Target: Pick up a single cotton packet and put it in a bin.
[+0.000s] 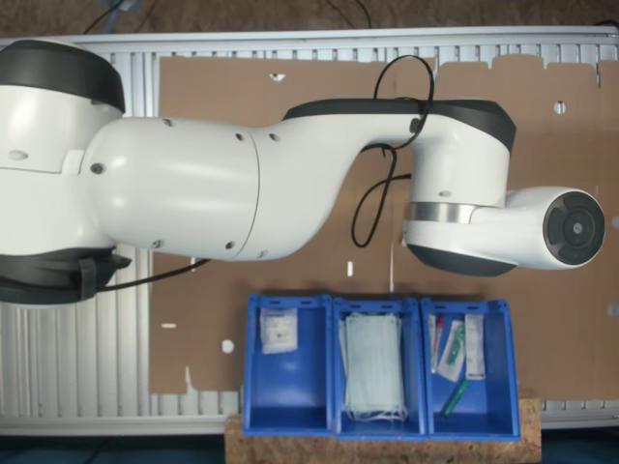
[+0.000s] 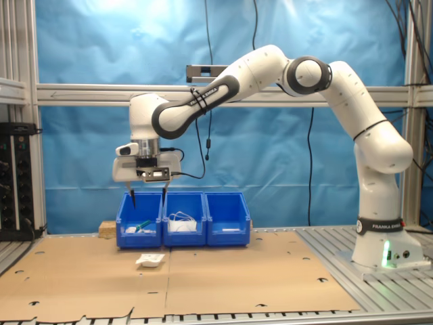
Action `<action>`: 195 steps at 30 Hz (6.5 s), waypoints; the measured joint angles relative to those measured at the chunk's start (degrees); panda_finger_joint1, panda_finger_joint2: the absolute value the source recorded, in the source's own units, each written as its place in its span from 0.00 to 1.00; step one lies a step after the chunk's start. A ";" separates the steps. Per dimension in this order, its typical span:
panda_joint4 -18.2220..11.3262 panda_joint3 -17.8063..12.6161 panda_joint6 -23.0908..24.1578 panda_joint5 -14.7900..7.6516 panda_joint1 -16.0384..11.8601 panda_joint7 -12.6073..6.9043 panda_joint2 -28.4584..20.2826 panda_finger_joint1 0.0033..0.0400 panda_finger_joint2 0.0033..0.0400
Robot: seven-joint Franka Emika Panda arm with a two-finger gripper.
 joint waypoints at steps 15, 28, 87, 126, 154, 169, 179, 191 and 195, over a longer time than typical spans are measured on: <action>-2.37 0.01 5.01 0.00 1.90 0.00 1.93 1.00 1.00; -3.84 -1.28 9.01 0.00 2.57 0.00 5.12 1.00 1.00; -8.80 -5.19 24.89 0.00 5.11 0.00 11.78 1.00 1.00; -8.79 -6.79 29.70 0.00 5.33 0.00 12.53 1.00 1.00; -8.80 -6.77 29.82 0.00 5.35 0.00 13.39 1.00 1.00; -8.80 -6.77 29.82 0.00 5.35 0.00 13.39 1.00 1.00; -8.80 -6.77 29.82 0.00 5.35 0.00 13.39 1.00 1.00; -8.80 -6.77 29.82 0.00 5.35 0.00 13.39 1.00 1.00; -8.80 -6.77 29.82 0.00 5.35 0.00 13.39 1.00 1.00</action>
